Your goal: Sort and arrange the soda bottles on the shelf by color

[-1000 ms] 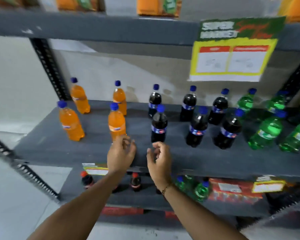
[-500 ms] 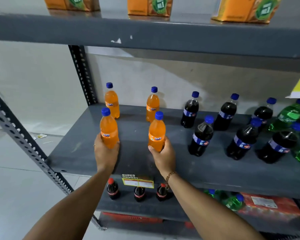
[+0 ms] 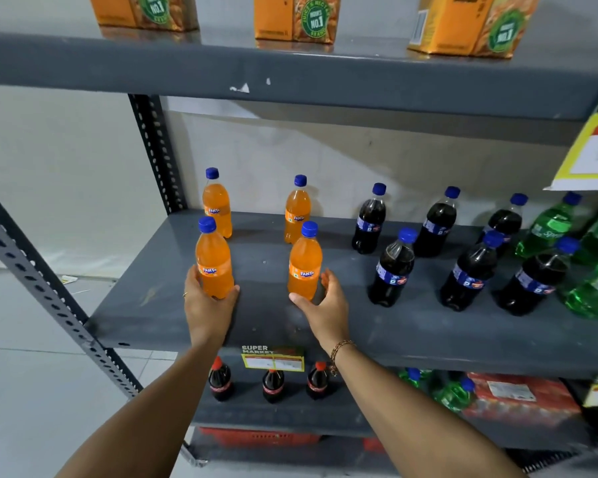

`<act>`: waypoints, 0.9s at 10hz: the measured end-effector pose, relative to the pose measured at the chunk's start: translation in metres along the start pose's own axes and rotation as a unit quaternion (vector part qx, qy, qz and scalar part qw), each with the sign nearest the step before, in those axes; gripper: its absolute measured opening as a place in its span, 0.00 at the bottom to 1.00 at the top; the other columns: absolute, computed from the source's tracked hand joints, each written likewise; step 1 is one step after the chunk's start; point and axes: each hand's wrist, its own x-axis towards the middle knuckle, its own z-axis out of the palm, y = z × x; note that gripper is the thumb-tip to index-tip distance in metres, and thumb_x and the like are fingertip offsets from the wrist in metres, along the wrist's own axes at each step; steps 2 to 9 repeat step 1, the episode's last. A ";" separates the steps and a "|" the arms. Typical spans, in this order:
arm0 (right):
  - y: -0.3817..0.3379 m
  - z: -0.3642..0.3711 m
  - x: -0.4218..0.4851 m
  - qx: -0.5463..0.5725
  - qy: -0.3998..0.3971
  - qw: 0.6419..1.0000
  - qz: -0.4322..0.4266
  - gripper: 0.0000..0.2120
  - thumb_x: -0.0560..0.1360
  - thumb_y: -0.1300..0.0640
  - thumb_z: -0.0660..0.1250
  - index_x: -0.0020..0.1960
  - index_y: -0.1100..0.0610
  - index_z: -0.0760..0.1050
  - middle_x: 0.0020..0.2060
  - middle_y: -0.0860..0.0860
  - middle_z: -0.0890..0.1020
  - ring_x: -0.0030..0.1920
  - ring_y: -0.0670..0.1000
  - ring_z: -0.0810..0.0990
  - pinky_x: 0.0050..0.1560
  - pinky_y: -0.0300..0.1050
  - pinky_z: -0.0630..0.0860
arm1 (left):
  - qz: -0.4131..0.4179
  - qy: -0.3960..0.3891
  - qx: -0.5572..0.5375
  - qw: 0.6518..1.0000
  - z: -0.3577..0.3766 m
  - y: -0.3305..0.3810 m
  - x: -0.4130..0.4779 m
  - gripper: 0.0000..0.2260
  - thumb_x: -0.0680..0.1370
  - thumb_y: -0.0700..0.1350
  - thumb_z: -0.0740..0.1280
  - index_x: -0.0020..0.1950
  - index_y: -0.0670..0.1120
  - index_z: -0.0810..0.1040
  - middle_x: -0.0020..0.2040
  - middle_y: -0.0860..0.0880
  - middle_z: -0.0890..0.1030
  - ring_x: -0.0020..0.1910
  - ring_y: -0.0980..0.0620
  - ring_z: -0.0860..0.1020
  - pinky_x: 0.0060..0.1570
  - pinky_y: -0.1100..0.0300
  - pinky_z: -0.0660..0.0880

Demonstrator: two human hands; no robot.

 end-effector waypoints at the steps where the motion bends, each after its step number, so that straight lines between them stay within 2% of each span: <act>1: 0.005 -0.007 -0.019 0.030 0.020 0.999 -0.006 0.35 0.69 0.51 0.72 0.70 0.55 0.59 0.70 0.55 0.68 0.69 0.52 0.66 0.68 0.49 0.64 | 0.005 0.039 0.027 0.999 0.000 -0.003 -0.012 0.38 0.70 0.50 0.73 0.73 0.45 0.56 0.72 0.43 0.65 0.69 0.42 0.66 0.68 0.44 0.64; 9: 0.005 -0.007 -0.019 0.030 0.020 0.999 -0.006 0.35 0.69 0.51 0.72 0.70 0.55 0.59 0.70 0.55 0.68 0.69 0.52 0.66 0.68 0.49 0.64 | 0.005 0.039 0.027 0.999 0.000 -0.003 -0.012 0.38 0.70 0.50 0.73 0.73 0.45 0.56 0.72 0.43 0.65 0.69 0.42 0.66 0.68 0.44 0.64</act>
